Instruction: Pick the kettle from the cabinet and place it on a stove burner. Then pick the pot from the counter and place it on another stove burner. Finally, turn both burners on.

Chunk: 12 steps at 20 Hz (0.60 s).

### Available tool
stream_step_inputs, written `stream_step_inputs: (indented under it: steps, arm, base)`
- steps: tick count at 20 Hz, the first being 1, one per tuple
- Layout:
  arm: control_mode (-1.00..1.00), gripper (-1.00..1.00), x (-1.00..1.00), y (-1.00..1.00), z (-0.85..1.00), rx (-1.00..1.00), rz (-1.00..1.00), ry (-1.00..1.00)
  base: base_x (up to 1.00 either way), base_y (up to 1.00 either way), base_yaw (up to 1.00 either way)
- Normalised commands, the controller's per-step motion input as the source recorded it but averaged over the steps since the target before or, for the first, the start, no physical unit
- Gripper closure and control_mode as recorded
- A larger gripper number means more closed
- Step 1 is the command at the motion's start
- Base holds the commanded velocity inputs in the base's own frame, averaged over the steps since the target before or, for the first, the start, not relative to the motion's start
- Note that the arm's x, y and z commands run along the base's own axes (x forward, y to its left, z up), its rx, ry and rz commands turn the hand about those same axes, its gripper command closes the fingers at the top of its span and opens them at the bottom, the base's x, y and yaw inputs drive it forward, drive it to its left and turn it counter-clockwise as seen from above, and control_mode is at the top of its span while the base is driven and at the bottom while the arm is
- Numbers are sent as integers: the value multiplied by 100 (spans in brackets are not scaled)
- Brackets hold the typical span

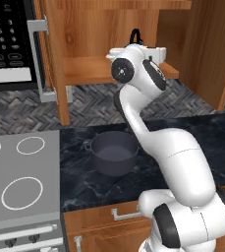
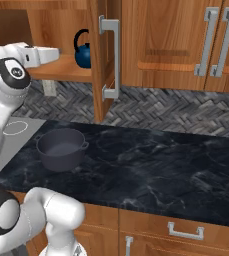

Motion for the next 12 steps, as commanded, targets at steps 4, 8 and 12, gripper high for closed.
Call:
stream_step_inputs:
  steps: [4, 8, 12]
  arm:
    - [-100, -100, 21, 32, 0, 1, -4, -2]
    - [-100, -100, 22, 7, 0, 0, 0, 0]
    - [-100, -100, 26, 0, 0, 1, 4, 0]
  base:
    - [0, 0, 0]
    - [0, 0, 0]
    - [0, 0, 0]
